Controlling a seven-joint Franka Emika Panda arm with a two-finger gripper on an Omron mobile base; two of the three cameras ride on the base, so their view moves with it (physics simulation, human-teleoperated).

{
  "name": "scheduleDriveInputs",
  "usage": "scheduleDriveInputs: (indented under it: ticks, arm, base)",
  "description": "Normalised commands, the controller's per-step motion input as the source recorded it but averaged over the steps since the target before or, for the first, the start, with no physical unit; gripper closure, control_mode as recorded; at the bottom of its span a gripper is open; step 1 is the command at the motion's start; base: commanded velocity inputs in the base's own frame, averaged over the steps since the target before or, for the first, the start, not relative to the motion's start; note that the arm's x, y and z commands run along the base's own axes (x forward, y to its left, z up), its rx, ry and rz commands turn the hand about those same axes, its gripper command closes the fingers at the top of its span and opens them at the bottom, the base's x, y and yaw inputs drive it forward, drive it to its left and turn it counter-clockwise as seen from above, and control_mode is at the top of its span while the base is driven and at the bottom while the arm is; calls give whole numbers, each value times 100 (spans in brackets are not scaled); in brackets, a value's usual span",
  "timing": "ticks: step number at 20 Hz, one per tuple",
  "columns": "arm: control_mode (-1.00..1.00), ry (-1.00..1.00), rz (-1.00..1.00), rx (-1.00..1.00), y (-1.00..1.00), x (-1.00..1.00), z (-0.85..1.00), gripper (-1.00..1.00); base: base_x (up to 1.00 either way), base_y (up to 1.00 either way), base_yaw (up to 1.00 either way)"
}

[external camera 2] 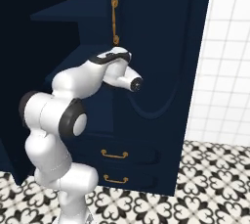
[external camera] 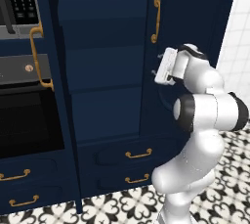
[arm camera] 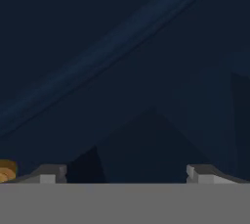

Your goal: Pick the kettle from the counter and place it on the tray. Then pick the mug from the cabinet and place it on the tray. Then close the cabinet doors.

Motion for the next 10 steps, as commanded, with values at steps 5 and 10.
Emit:
scheduleDriveInputs:
  ticks: [5,10]
  arm:
    - [-100,0,-1,-26,32,-100,27,-100]
    - [-100,8,0,-29,37,-40,-19,-100]
  base:
    - [0,0,0]
    - [0,0,0]
